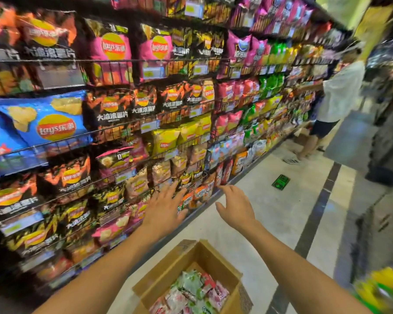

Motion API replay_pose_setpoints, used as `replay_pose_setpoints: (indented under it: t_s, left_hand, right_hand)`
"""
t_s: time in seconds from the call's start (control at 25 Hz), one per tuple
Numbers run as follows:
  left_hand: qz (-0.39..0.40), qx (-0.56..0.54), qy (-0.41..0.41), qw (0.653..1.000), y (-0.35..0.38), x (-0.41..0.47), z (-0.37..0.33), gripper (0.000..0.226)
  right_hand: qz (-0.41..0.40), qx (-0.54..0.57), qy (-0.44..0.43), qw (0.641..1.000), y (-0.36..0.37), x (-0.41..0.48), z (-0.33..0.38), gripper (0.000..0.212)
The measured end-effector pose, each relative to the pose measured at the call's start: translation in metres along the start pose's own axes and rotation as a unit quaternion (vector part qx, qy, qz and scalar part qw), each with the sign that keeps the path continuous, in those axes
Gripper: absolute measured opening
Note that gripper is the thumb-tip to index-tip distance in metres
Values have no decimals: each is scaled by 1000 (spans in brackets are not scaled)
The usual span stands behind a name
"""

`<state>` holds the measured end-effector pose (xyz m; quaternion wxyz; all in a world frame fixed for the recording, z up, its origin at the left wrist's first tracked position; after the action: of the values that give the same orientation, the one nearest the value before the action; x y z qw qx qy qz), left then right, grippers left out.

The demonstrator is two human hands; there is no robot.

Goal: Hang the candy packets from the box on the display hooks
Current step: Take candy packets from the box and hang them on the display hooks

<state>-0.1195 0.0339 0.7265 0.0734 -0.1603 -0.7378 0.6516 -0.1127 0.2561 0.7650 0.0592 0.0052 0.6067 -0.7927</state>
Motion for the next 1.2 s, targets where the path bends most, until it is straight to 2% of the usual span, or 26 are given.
replay_pose_setpoints:
  t_s: [0.16,0.32,0.76,0.92,1.2]
  left_hand:
    - [17,2,6,1000,38,42,12,68]
    - [40,-4,-5,999,115,70,29,71]
    - [117,-61,-11,991,468,103,55,73]
    - [146,-78,-9,986,597,101,66,64]
    - [206,-90,4,974,723,104,81,66]
  right_hand:
    - [29,20,6,999,41,51,-25,55]
    - [56,22,0,998,117,89,-56,53]
    - [198,7,-44,979,481,132,-176,51]
    - [252,-3,-35,967,620,129,-218,56]
    - [336,-1,-23,942,785,140,-258,63]
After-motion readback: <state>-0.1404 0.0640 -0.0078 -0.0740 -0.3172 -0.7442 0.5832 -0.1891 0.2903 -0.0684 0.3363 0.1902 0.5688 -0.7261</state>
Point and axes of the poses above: each hand's wrist, its own x-axis towards the middle knuckle, its own y-axis out of the palm, z = x × y, the point moved 7 cm from there along x, towards the middle knuckle, and after that the axes turned 14 degrees about z, right-handed, at the moved point
